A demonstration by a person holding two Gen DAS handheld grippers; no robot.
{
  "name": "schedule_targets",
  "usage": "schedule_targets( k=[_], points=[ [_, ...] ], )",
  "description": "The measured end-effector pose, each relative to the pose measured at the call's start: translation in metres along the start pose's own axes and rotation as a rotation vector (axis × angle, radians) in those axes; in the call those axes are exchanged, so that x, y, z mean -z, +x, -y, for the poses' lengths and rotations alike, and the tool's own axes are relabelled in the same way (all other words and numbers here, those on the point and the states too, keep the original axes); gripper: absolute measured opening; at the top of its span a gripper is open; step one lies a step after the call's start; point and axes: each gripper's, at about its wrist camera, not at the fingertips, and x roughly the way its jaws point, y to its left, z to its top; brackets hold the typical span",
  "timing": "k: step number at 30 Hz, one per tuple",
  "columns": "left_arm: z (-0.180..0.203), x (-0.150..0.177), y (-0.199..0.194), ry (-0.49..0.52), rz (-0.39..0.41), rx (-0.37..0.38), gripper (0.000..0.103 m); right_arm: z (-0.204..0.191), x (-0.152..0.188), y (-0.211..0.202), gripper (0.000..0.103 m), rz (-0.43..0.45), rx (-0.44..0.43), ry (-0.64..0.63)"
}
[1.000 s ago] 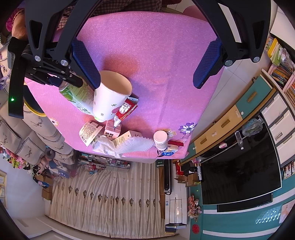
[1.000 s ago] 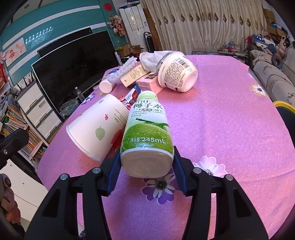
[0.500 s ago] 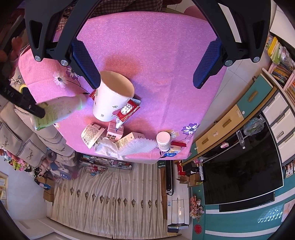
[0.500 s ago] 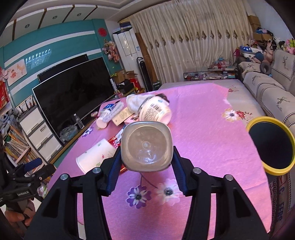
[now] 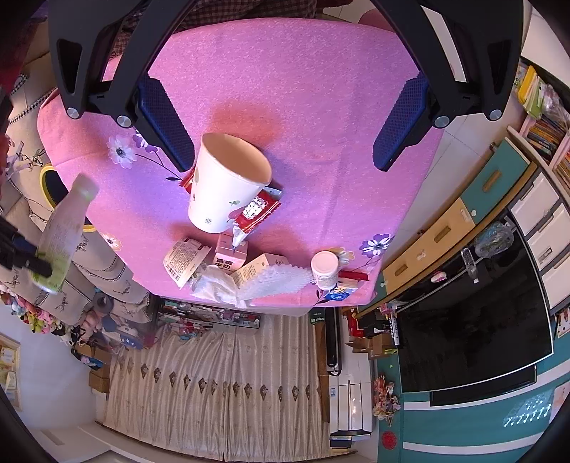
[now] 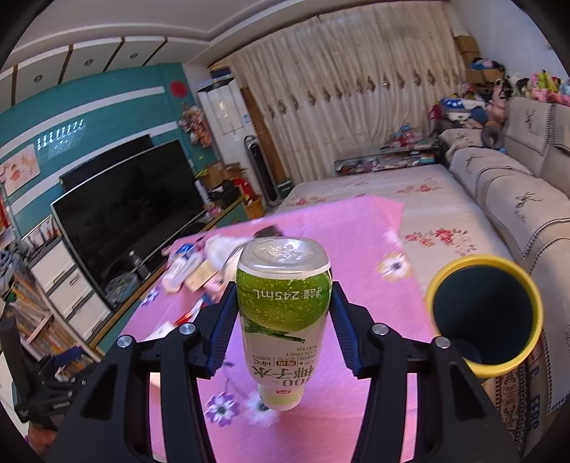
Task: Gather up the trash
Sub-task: 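Carry the bottle with the right gripper over the yellow bin and release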
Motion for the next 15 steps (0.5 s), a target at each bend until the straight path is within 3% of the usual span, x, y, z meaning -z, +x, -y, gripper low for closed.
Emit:
schedule_targets(
  k=[8, 15],
  points=[
    [0.013, -0.003, 0.005, 0.022, -0.009, 0.014, 0.099, 0.077, -0.028, -0.013, 0.049, 0.115, 0.258, 0.063],
    [0.03, -0.004, 0.016, 0.049, -0.03, 0.024, 0.099, 0.144, -0.011, 0.015, 0.049, 0.073, 0.433, 0.12]
  ],
)
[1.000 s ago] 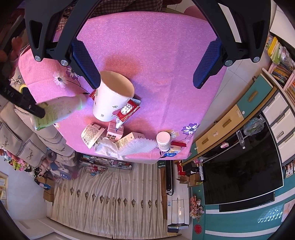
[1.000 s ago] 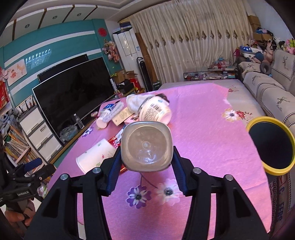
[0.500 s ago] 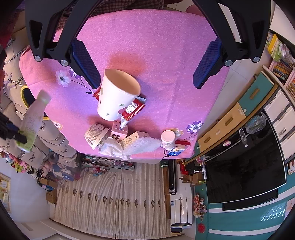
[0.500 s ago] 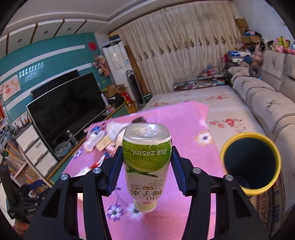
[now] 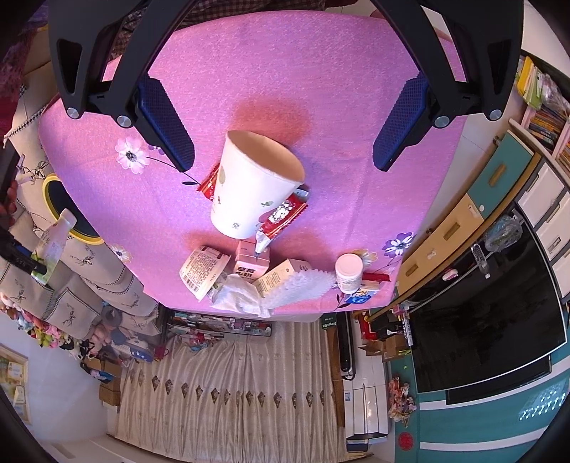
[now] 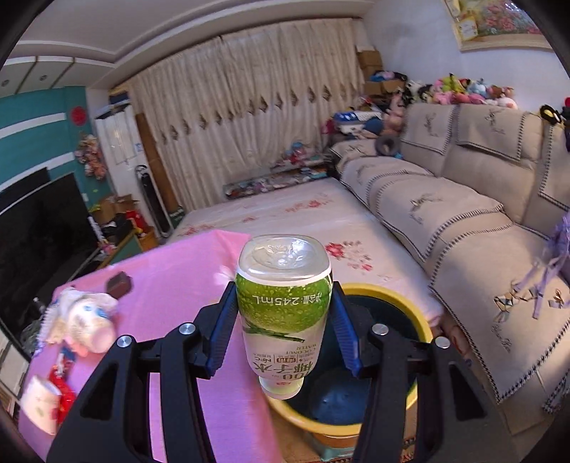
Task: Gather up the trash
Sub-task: 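Carry the bottle with the right gripper over the yellow bin and release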
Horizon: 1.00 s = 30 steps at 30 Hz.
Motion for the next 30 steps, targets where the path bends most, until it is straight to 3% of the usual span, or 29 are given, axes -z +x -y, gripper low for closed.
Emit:
schedule_targets(
  k=[9, 14, 21, 30],
  points=[
    [0.013, -0.002, 0.017, 0.012, -0.029, 0.025, 0.099, 0.038, 0.06, 0.094, 0.049, -0.204, 0.157, -0.041],
    [0.019, -0.003, 0.028, 0.016, -0.045, 0.037, 0.099, 0.047, 0.079, 0.122, 0.05, -0.277, 0.186, -0.05],
    [0.023, -0.005, 0.035, 0.02, -0.045, 0.05, 0.099, 0.048, 0.09, 0.134, 0.05, -0.319, 0.205, -0.053],
    [0.021, -0.005, 0.043, 0.003, -0.06, 0.083, 0.099, 0.048, 0.084, 0.124, 0.055, -0.285, 0.209, -0.06]
  ],
)
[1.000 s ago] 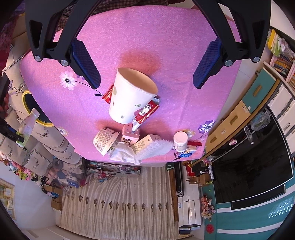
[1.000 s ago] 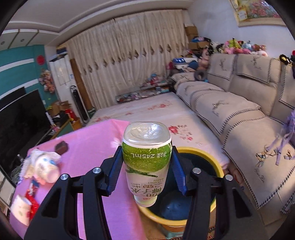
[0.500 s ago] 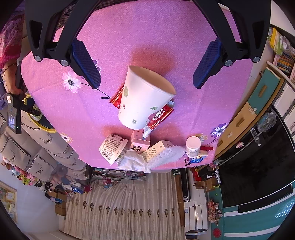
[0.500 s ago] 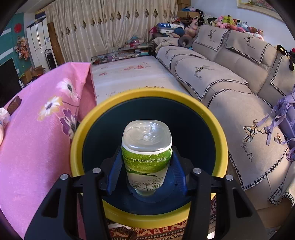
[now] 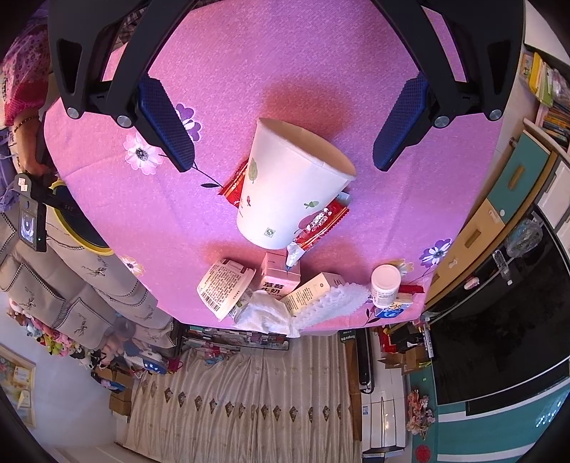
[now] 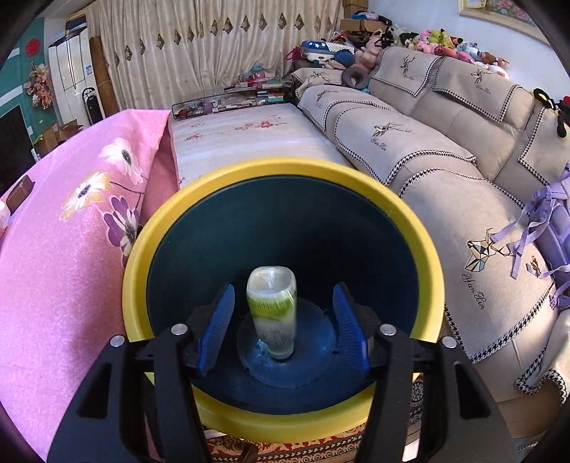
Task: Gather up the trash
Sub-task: 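Carry the bottle with the right gripper over the yellow bin and release, then grasp the white paper cup with the left gripper and drop it into the bin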
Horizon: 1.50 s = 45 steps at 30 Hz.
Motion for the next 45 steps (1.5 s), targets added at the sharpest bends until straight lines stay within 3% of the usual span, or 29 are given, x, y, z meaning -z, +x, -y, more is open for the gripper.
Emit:
schedule_targets(
  k=[10, 13, 25, 28, 32, 39, 45],
  points=[
    [-0.008, 0.004, 0.005, -0.039, -0.033, 0.11, 0.099, 0.001, -0.005, -0.027, 0.057, 0.056, 0.005, -0.005],
    [-0.008, 0.003, 0.002, -0.053, -0.034, 0.16, 0.092, -0.001, -0.007, -0.033, 0.057, 0.068, 0.003, -0.008],
    [-0.003, 0.004, 0.03, -0.049, -0.091, 0.167, 0.053, -0.005, -0.01, -0.045, 0.057, 0.095, -0.013, -0.01],
    [-0.003, 0.004, 0.035, -0.055, -0.092, 0.169, 0.037, -0.005, -0.009, -0.043, 0.057, 0.092, -0.013, -0.011],
    [-0.003, 0.002, 0.035, -0.055, -0.073, 0.167, 0.006, -0.005, -0.008, -0.043, 0.057, 0.093, -0.013, -0.01],
    [0.015, -0.013, 0.011, 0.027, 0.006, 0.166, 0.004, 0.0, -0.007, -0.055, 0.057, 0.123, -0.015, -0.005],
    [0.063, -0.041, -0.002, 0.147, 0.06, 0.246, 0.004, 0.014, -0.005, -0.09, 0.057, 0.188, 0.009, -0.003]
  ],
)
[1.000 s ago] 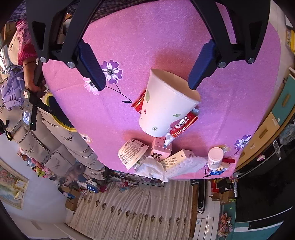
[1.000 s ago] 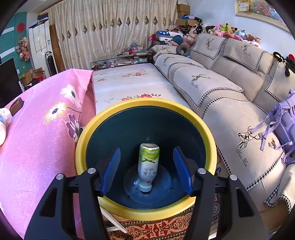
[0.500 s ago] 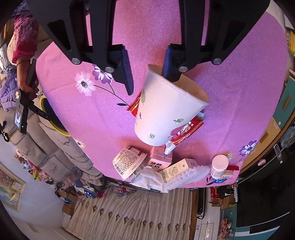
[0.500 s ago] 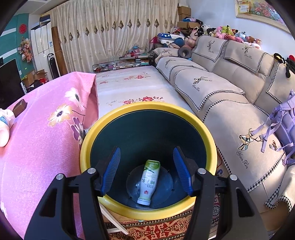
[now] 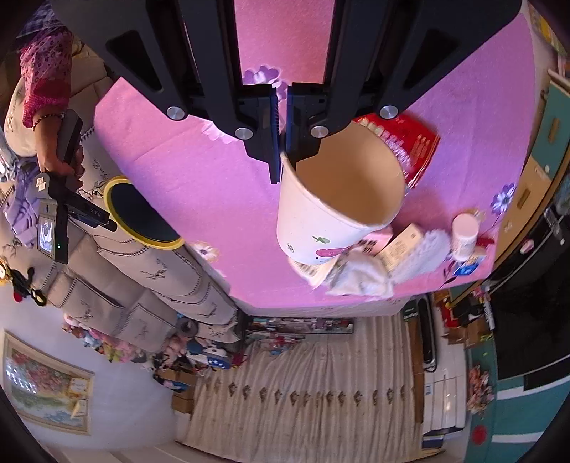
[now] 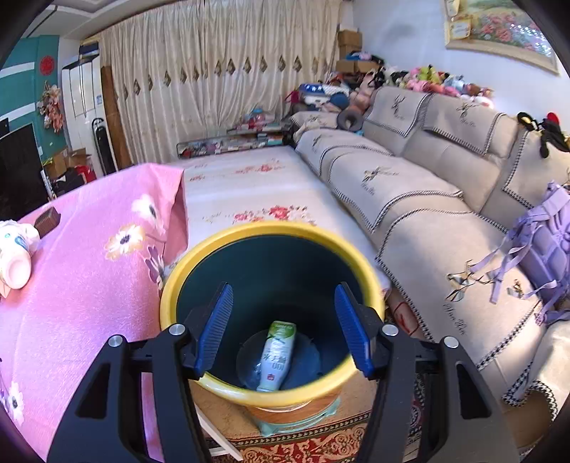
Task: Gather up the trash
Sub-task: 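Grasp the white paper cup with the left gripper and drop it into the bin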
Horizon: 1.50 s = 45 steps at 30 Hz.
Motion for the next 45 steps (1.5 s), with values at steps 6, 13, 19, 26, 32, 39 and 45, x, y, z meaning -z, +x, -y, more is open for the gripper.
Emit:
schedule_targets(
  k=[6, 13, 19, 26, 32, 39, 45],
  points=[
    [0.074, -0.031, 0.028, 0.147, 0.004, 0.132, 0.004, 0.028, 0.004, -0.03, 0.061, 0.042, 0.038, 0.037],
    [0.166, -0.058, 0.084, 0.261, -0.06, 0.291, 0.004, 0.065, 0.013, -0.045, 0.061, 0.048, 0.082, 0.086],
    [0.231, -0.069, 0.152, 0.325, -0.155, 0.344, 0.004, 0.095, 0.019, -0.047, 0.061, 0.038, 0.099, 0.13],
    [0.269, -0.067, 0.23, 0.368, -0.261, 0.327, 0.005, 0.11, 0.023, -0.038, 0.061, 0.015, 0.095, 0.157],
    [0.277, -0.073, 0.239, 0.363, -0.244, 0.308, 0.041, 0.114, 0.027, -0.032, 0.061, 0.002, 0.083, 0.168],
    [0.232, -0.081, 0.17, 0.304, -0.13, 0.311, 0.058, 0.102, 0.031, -0.029, 0.061, -0.016, 0.049, 0.159],
    [0.168, -0.07, 0.097, 0.225, -0.037, 0.253, 0.079, 0.073, 0.03, -0.03, 0.061, -0.025, 0.002, 0.122]
  ],
)
